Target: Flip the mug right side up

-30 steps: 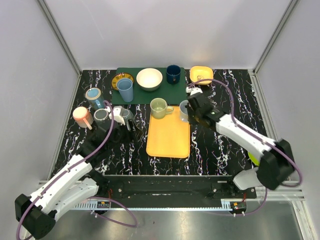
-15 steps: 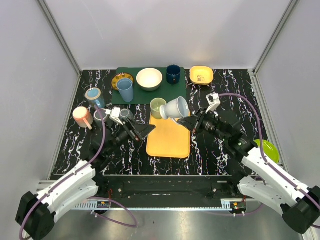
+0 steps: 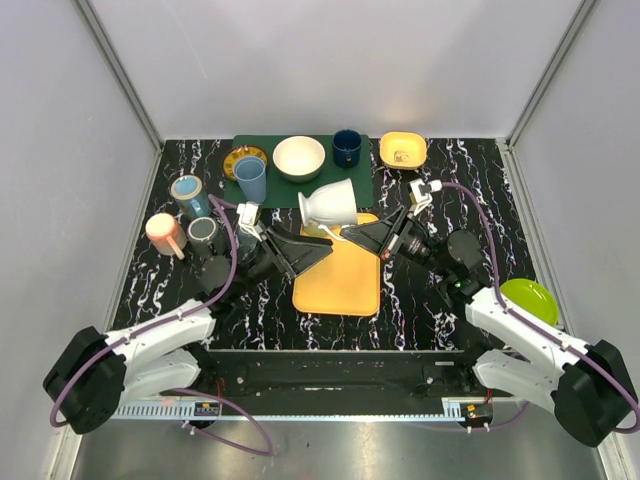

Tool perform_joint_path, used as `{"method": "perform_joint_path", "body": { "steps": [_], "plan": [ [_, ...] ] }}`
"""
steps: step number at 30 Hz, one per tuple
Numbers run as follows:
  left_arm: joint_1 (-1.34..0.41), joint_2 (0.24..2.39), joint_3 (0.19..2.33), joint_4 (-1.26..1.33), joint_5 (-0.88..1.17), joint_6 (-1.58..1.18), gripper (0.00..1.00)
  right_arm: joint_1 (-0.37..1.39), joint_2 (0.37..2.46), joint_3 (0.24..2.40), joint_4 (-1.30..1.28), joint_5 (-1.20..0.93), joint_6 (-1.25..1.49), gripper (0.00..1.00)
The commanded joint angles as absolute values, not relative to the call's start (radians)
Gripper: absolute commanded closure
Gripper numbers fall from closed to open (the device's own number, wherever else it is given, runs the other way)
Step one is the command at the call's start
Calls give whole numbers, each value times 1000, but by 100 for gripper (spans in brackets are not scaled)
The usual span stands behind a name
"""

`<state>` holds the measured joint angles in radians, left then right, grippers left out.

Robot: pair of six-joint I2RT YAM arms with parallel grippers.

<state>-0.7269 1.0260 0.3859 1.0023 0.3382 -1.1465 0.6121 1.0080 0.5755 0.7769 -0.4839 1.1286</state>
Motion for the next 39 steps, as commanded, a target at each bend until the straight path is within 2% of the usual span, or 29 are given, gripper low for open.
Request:
{"method": "perform_joint_path", "body": {
  "steps": [1,11,16,18,24,26,27,28,29,39],
  "plan": [
    [-738,1037,460,1180,325,-1164,8,606,985,601,996,-529,1184,100],
    [-773,1094,568,1173,276,-1143,29,604,959,607,879,-542,1112,100],
    [-785,1115,586,1180,262,-1138,53,604,934,614,795,-545,1051,100],
    [-787,1124,595,1181,259,-1141,56,606,934,626,756,-555,1020,100],
    [-787,1127,617,1164,258,-1149,57,606,923,644,632,-572,937,100],
    [-790,1129,621,1161,256,-1149,62,604,920,643,617,-575,917,100],
    [-790,1129,627,1158,253,-1150,67,604,919,641,603,-577,913,100],
    [-790,1129,627,1160,252,-1152,77,604,916,638,592,-578,907,100],
    [-790,1131,629,1163,250,-1158,98,604,911,640,577,-580,887,100],
    [-792,1124,614,1177,227,-1170,100,607,839,627,390,-581,766,100]
  ]
}}
